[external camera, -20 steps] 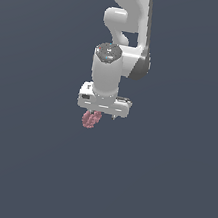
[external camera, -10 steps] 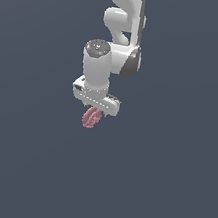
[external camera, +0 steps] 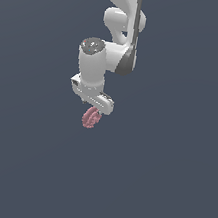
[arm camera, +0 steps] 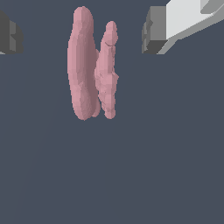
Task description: Pick up the object and move it to a goal position.
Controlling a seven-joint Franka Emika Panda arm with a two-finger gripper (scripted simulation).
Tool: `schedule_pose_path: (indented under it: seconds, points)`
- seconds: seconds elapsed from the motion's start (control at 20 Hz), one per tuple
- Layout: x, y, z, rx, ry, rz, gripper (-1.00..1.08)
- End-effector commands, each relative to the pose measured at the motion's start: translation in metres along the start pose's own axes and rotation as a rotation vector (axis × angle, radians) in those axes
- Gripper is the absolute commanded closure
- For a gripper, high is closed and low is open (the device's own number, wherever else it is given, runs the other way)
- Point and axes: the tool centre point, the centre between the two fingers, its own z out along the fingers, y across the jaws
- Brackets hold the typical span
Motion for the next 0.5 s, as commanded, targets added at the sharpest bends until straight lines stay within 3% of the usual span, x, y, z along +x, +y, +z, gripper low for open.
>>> schedule_pose_path:
  seconds: [0.0,0.45]
  points:
    - [-0.001,0.002,0.000,0.000,0.001,0.015,-0.92]
    - [-0.001,0.002,0.016,0.000,0.001,0.012,-0.92]
